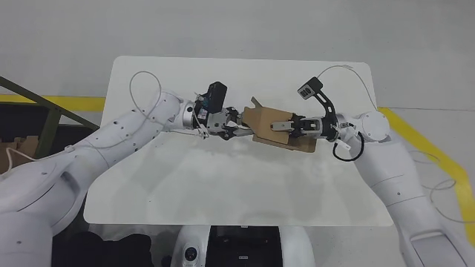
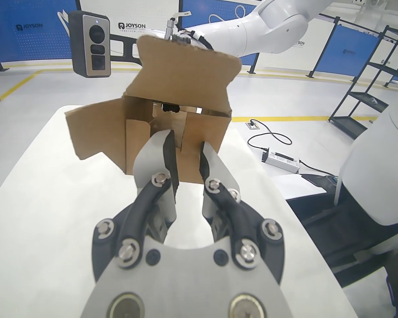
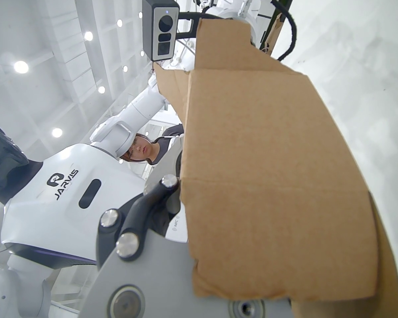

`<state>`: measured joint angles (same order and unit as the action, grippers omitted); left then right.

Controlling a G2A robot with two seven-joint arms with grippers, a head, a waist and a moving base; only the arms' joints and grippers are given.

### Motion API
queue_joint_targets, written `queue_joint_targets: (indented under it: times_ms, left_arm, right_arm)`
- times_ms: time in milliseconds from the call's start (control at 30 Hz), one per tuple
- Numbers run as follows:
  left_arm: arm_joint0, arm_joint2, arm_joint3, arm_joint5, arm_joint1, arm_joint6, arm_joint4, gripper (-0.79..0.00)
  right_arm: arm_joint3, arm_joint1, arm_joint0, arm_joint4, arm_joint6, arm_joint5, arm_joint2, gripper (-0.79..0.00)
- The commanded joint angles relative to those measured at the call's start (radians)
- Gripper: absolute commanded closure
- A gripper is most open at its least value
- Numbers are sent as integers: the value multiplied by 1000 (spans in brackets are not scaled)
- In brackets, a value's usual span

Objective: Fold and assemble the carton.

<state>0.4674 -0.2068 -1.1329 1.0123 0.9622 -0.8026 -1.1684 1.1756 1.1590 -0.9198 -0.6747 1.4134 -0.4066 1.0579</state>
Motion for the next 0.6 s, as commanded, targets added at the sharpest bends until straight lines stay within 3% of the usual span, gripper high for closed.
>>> queue_joint_targets:
  times_ms: [0,567]
  left_arm:
    - [1,-3,-3,0,3,5,-1,-191]
    - [34,-65,-35,0,4,62,2,-256]
  right_arm:
    - [0,0,0,0,-1,-1,-1,0]
    - [-4,-4,-1,-4,-9,-9,1,0]
